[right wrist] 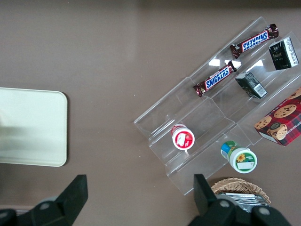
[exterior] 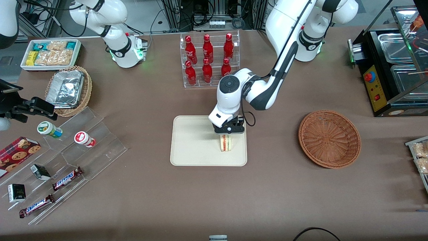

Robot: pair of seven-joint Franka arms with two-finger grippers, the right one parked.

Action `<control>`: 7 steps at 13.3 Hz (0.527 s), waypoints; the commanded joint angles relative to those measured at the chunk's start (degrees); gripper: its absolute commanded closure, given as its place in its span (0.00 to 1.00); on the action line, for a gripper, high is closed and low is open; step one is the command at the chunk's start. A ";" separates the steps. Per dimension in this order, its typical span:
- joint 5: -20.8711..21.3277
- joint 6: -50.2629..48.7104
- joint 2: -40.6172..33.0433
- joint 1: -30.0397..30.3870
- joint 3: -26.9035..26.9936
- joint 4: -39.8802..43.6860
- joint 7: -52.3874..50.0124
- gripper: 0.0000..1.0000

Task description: Place sandwich from basket to tray

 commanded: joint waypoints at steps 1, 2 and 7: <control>0.40 -10.58 -8.19 0.62 0.88 -0.29 -1.33 0.00; 0.22 -14.63 -11.52 1.15 1.06 -0.47 -1.33 0.00; -0.05 -31.07 -27.69 7.03 1.42 -1.34 -0.81 0.00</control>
